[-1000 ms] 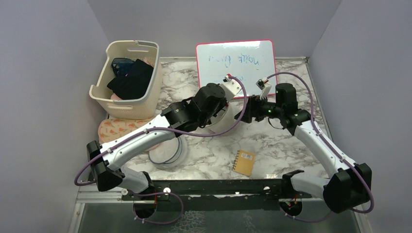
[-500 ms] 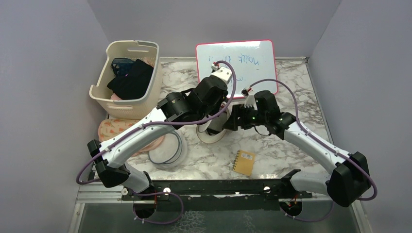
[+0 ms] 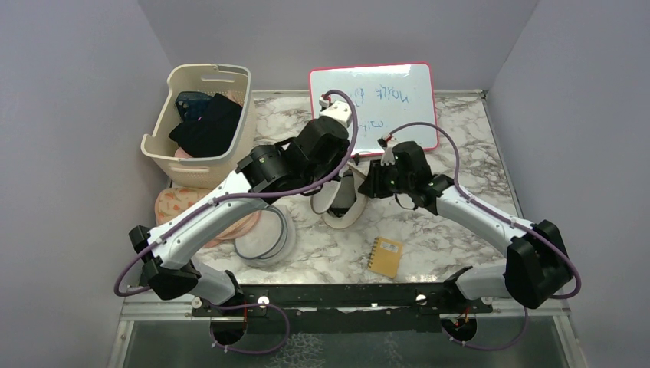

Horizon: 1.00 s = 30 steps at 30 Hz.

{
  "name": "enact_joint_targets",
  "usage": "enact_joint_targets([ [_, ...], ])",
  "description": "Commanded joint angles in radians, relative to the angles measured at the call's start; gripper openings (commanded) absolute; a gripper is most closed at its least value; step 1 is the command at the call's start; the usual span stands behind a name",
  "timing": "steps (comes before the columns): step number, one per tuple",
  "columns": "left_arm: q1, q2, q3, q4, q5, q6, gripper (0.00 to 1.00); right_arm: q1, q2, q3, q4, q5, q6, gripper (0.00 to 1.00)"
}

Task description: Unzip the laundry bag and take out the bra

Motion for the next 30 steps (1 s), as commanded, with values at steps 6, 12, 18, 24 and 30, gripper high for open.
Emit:
enact_joint_targets([
  [6,0.099,-0.107,-0.064,-0.009,0.064,0.025,0.0,0.007,-0.071,0.05,-0.164,0.1,-0.097,0.01],
  [12,0.263,-0.095,-0.203,-0.003,0.115,0.101,0.0,0.005,-0.111,0.061,-0.267,0.048,-0.147,0.01],
  [18,0.338,-0.016,-0.318,0.052,0.072,0.178,0.0,0.004,-0.084,0.081,-0.233,0.065,-0.19,0.01],
  [24,0.339,-0.028,-0.338,0.109,0.025,0.193,0.39,0.003,-0.045,0.1,-0.188,0.048,-0.237,0.01],
  [30,0.339,-0.074,-0.319,0.114,-0.007,0.187,0.55,0.002,-0.032,0.109,-0.184,0.065,-0.251,0.01],
])
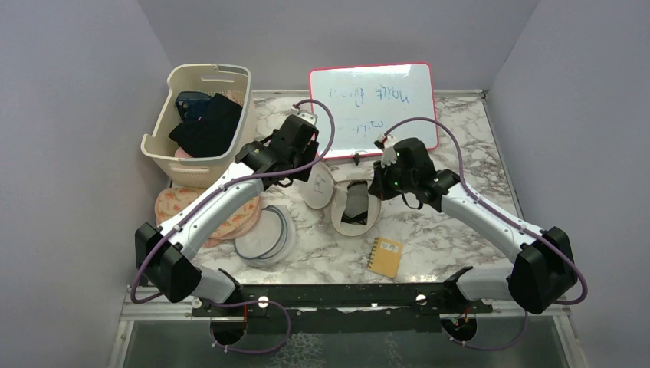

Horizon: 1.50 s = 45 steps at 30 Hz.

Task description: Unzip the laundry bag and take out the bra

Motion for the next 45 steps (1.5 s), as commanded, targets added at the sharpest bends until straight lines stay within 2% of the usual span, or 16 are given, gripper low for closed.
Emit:
enact_joint_targets([
  [1,0.005,-0.067,0.021,0.029,-0.039,-0.002,0.56,-0.001,0.005,0.03,0.014,0.011,-0.031,0.01],
  [3,0.005,-0.089,-0.001,0.047,0.045,-0.024,0.56,-0.001,0.006,0.023,0.024,-0.007,-0.034,0.01],
  [5,0.004,-0.125,-0.073,0.138,0.212,-0.036,0.52,-0.001,0.008,0.016,0.032,-0.022,-0.037,0.01],
  [8,-0.005,-0.185,-0.223,0.367,0.526,-0.082,0.45,-0.001,0.013,0.009,0.039,-0.037,-0.037,0.01],
  [10,-0.042,-0.196,-0.306,0.508,0.603,-0.126,0.41,-0.001,0.014,0.008,0.046,-0.048,-0.037,0.01],
  [14,-0.219,-0.16,-0.364,0.647,0.48,-0.076,0.4,-0.001,0.006,0.002,0.046,-0.061,-0.037,0.01],
  [16,-0.262,-0.12,-0.363,0.671,0.439,-0.04,0.4,-0.002,0.002,-0.001,0.047,-0.069,-0.037,0.01],
  [20,-0.273,-0.034,-0.353,0.706,0.443,0.006,0.37,-0.001,-0.006,-0.007,0.047,-0.075,-0.036,0.01],
  [24,-0.274,0.038,-0.337,0.7,0.372,0.029,0.33,-0.001,-0.007,-0.016,0.051,-0.087,-0.031,0.01],
  [30,-0.273,0.1,-0.334,0.725,0.356,0.038,0.38,-0.001,-0.006,-0.024,0.059,-0.094,-0.031,0.01],
  [37,-0.274,0.144,-0.35,0.711,0.244,0.063,0.5,-0.001,0.007,-0.028,0.073,-0.114,-0.03,0.01],
  [45,-0.281,0.238,-0.346,0.698,0.217,0.058,0.51,-0.002,0.025,-0.033,0.086,-0.132,-0.026,0.01],
])
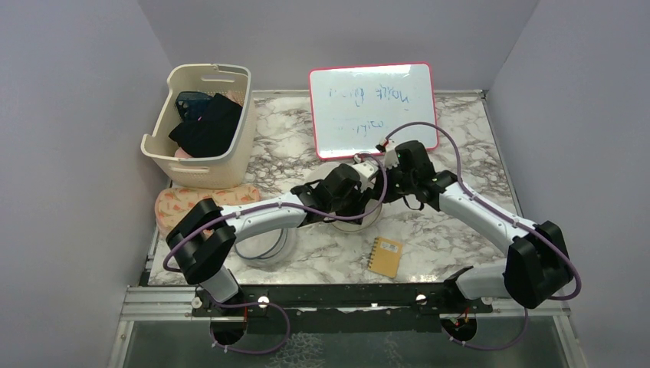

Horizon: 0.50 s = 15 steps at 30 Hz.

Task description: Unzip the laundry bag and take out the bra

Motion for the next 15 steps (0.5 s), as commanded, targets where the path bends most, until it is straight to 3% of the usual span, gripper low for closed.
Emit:
enact_joint_targets([
  [1,-0.005,0.079,0.013,-0.038,-0.058,0.006,0.49,0.028,-0.003,0.003,0.062,-0.071,-0.017,0.01],
  [3,-0.006,0.08,0.013,-0.041,-0.059,0.006,0.42,0.028,0.003,-0.001,0.066,-0.076,-0.016,0.01],
  [9,-0.008,0.038,0.018,-0.074,-0.069,0.002,0.05,0.028,0.021,-0.007,0.078,-0.078,-0.012,0.01],
  [11,-0.009,0.01,0.02,-0.094,-0.067,0.001,0.0,0.029,0.026,-0.01,0.083,-0.077,-0.01,0.01],
  [15,-0.014,-0.072,0.014,-0.121,-0.067,-0.004,0.0,0.029,0.029,-0.013,0.094,-0.075,-0.006,0.01],
])
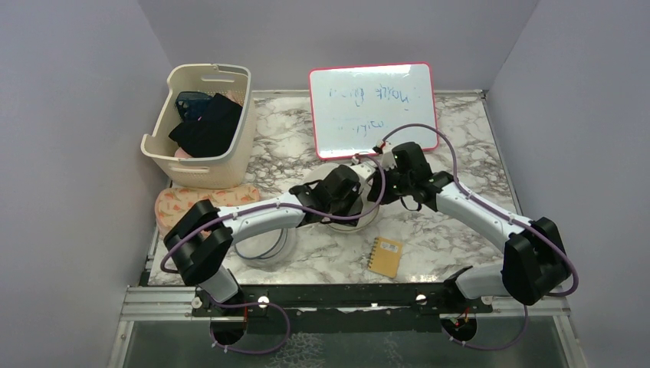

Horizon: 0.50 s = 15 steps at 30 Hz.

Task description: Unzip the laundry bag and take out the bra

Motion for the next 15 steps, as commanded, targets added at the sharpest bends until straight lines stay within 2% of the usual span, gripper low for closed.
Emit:
enact_joint_targets([
  [1,-0.006,-0.101,0.011,-0.082,-0.024,-0.008,0.0,0.026,-0.001,0.002,0.08,-0.068,-0.02,0.01],
  [11,-0.007,-0.32,0.017,-0.116,0.008,-0.076,0.0,0.027,-0.002,-0.012,0.1,-0.072,-0.006,0.01],
  [15,-0.006,-0.389,0.037,-0.13,-0.023,-0.076,0.0,0.027,-0.002,-0.006,0.088,-0.012,0.01,0.01],
])
